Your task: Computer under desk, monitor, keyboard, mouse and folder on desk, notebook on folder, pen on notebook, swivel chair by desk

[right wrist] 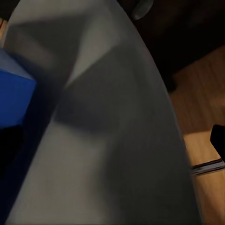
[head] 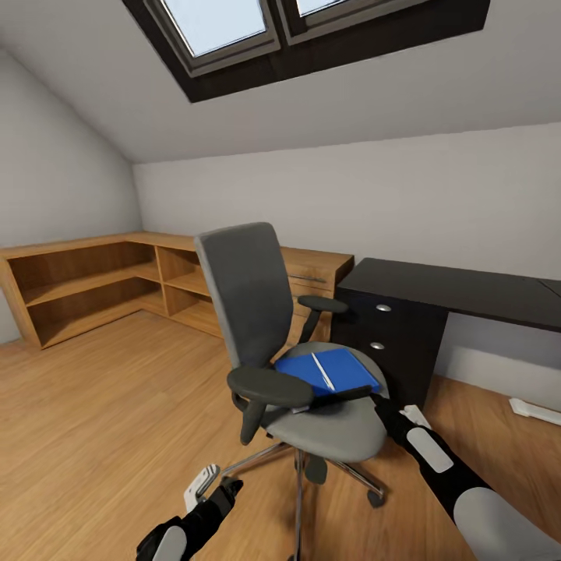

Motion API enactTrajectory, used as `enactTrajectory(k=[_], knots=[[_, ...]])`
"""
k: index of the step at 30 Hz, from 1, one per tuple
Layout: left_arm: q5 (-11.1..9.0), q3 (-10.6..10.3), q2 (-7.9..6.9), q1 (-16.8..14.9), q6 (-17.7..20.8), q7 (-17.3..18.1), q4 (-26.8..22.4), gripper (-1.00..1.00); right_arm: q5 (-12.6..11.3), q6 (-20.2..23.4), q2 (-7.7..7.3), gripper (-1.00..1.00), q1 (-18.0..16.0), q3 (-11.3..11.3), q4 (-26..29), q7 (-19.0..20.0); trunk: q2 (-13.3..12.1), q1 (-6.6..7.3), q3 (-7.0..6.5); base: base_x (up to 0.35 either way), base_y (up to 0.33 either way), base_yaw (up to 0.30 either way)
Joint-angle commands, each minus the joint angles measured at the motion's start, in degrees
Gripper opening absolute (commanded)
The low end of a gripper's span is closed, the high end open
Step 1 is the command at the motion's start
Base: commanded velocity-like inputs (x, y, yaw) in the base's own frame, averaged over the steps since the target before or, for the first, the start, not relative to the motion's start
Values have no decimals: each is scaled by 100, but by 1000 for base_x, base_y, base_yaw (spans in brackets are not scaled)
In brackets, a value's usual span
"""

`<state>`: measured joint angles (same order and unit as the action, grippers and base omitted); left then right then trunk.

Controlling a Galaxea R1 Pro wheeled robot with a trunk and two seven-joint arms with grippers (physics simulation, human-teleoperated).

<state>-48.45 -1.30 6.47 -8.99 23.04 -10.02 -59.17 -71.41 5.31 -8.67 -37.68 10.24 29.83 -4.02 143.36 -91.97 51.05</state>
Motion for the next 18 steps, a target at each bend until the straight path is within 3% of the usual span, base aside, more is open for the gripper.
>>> enactTrajectory(k=[1,3,8,18], knots=[[-59,-7,0,-6,14,-53,-6,100,-35,3,-8,100,-2,38,13,-42,3,1,7,0,0,20],[-59,-96,11,-376,10,-24,527,100,-51,9,-19,100,6,-20,19,-37,3,1,7,0,0,10],[-54,-126,8,-633,5,58,821,100,-80,27,-52,100,13,-67,27,-41,3,1,7,0,0,4],[-75,-131,-17,-725,-9,111,923,100,-88,2,-122,100,5,-227,-5,-95,3,1,7,32,0,0]])
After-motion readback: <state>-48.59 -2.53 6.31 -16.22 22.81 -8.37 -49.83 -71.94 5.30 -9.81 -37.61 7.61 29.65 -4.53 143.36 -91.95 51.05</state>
